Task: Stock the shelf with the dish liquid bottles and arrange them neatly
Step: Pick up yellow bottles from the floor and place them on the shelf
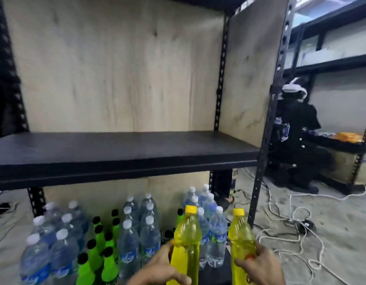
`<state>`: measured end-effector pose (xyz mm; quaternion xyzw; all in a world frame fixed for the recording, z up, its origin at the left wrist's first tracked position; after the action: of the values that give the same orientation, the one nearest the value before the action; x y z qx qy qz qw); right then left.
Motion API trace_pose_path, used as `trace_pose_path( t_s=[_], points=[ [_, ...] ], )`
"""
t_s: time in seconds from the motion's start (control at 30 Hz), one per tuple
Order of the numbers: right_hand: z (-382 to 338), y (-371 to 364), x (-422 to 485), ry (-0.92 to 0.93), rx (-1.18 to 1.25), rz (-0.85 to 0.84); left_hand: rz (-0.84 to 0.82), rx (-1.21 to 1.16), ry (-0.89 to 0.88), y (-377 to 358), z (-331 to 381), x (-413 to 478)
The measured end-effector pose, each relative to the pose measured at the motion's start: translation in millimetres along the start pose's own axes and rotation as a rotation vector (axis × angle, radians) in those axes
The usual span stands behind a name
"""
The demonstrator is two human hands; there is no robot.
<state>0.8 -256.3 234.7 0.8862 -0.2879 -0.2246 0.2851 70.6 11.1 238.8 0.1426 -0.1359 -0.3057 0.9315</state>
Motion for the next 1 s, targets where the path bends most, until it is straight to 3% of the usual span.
trace_pose_path(
  t_s=[0.17,0.3,0.43,0.67,0.87,1.0],
  points=[
    [-111.2,106.2,-33.2,0.28,0.114,0.149,-0.037,0.037,-0.271,58.7,153.2,18.8],
    [-209.7,182.5,-60.2,0.51,0.25,0.234,0.134,0.0,-0.427,112.2,263.4,66.4],
    [-295.5,221.4,-30.5,0.512,0.385,0.294,0.372,0.005,-0.466,157.6,327.5,142.5],
    [-394.6,201.6,55.6,0.414,0.455,0.364,0.699,0.183,-0.302,194.5,298.5,272.5],
    [-424.4,156.2,136.7,0.393,0.442,0.35,0.635,0.326,-0.189,205.1,235.8,344.7],
    [-430.5,131.6,182.2,0.337,0.453,0.338,0.62,0.327,-0.234,217.3,217.0,374.8]
  ],
)
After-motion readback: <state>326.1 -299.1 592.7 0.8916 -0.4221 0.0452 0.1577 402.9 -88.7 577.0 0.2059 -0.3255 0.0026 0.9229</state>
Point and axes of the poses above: each hand's wrist, its own x-axis towards the middle knuckle, its own y-axis out of the back of the hand, z = x × y, the point moved 6 cm from there along x, towards the middle knuckle, and after that the axes turned 14 degrees about -y, right-handed, at the moved point
